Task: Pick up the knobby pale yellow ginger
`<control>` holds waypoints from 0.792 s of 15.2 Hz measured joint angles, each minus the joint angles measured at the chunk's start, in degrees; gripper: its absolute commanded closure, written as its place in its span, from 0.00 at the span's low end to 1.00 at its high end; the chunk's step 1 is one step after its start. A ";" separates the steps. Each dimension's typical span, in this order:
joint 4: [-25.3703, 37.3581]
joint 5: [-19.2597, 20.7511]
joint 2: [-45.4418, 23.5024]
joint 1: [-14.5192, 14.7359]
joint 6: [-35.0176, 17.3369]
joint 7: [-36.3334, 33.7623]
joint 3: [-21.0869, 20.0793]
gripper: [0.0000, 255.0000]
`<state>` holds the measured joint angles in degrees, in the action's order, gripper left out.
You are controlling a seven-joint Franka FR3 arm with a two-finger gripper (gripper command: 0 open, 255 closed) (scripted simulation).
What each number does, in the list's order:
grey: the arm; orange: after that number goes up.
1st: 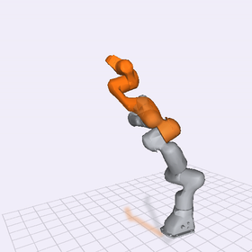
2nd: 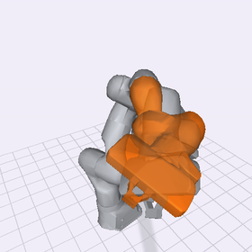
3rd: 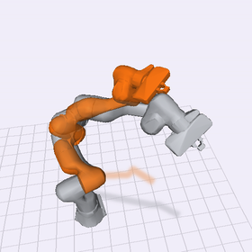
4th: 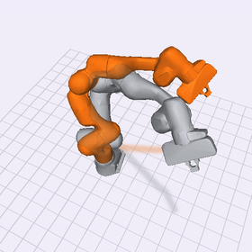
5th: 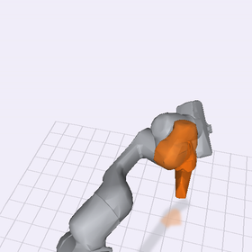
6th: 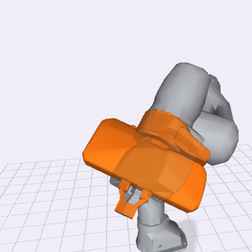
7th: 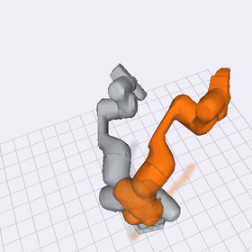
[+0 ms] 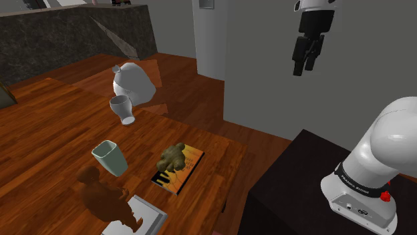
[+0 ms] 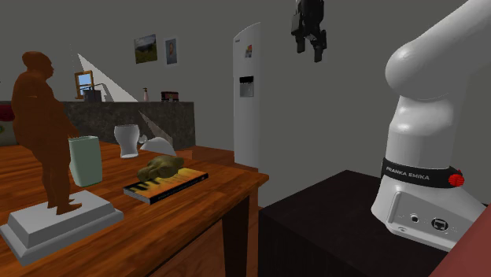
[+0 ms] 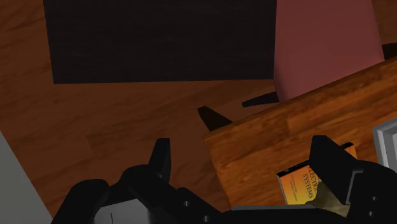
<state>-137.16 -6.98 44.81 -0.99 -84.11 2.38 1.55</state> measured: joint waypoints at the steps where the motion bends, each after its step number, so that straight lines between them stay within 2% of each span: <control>1: 0.00 0.00 0.00 0.00 0.00 0.00 0.00 0.00; 8: -3.55 -5.76 -3.11 0.37 -8.07 -13.19 -8.93 0.00; 12: -3.41 -8.95 -8.24 0.45 -14.20 -22.24 -15.18 0.00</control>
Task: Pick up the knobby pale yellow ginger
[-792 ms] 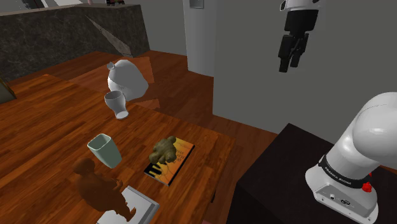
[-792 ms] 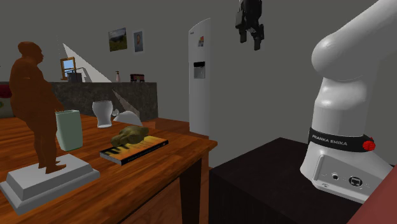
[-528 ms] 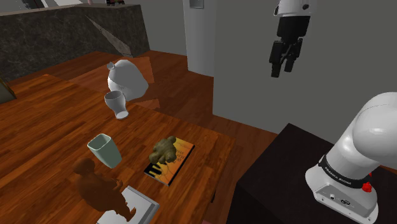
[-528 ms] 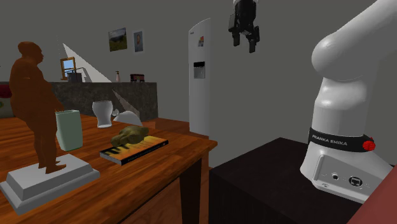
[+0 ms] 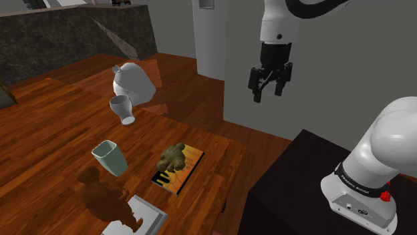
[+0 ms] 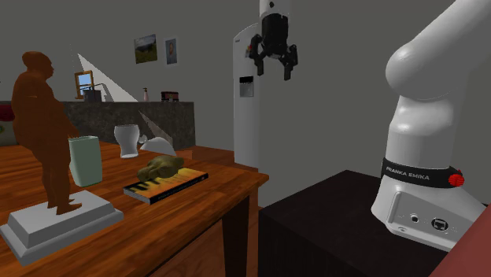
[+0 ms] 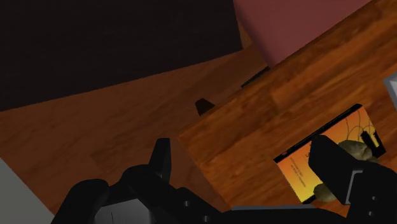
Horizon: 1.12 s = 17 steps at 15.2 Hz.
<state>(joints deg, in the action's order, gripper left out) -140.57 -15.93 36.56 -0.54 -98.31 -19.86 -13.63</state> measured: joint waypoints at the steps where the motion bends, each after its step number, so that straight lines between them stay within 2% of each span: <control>1: 0.26 -0.42 -1.34 -0.16 -1.32 -2.00 -1.24 0.00; 6: 3.06 -1.61 -10.91 -1.06 -9.34 -13.28 -8.48 0.00; 10: 6.43 -0.04 -18.96 -2.38 -14.53 -22.46 -13.15 0.00; 13: 10.38 2.98 -26.77 -3.27 -18.39 -30.56 -16.57 0.00; 17: 16.02 8.92 -36.84 -3.43 -21.88 -41.46 -19.01 0.00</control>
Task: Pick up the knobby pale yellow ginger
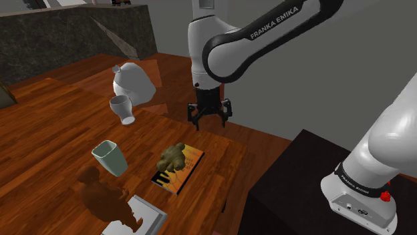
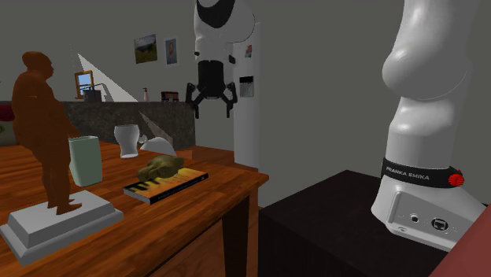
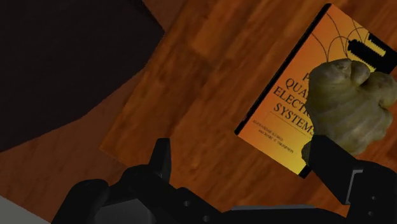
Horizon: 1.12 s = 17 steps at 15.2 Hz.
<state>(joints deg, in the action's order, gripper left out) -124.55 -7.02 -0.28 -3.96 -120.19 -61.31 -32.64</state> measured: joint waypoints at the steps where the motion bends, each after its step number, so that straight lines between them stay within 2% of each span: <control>1: 1.93 2.12 -3.35 0.38 -1.02 -3.09 -0.32 0.00; 5: 9.52 8.95 -13.69 2.97 -1.98 -13.70 0.60 0.00; 9: 18.90 14.65 -24.26 7.03 -1.65 -22.37 3.50 0.00; 13: 29.06 18.00 -33.72 10.86 -0.03 -28.60 6.89 0.00; 17: 31.06 19.11 -37.17 12.12 -1.28 -30.26 8.06 0.00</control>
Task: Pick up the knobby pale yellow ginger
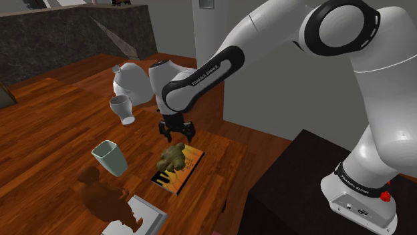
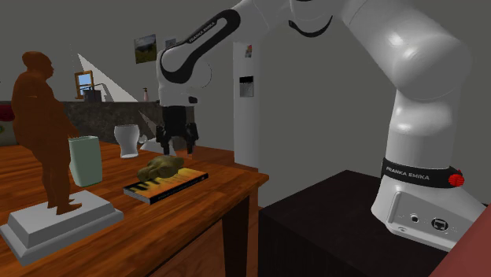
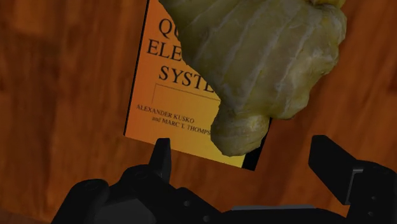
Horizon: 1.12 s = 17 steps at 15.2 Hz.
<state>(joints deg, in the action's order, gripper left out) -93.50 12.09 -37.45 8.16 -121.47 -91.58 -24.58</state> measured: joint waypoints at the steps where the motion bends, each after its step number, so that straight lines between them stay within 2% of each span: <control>1: 0.22 0.25 -0.75 0.17 -0.51 -0.09 0.22 0.00; 4: 0.09 0.75 -2.09 0.51 -1.92 -0.38 0.62 0.00; 5: 0.12 0.81 -2.27 0.54 -2.05 -0.39 0.67 1.00; 17: 0.20 0.65 -1.83 0.43 -1.57 -0.30 0.55 1.00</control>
<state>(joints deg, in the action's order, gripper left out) -93.30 12.74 -39.28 8.59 -123.04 -91.88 -24.03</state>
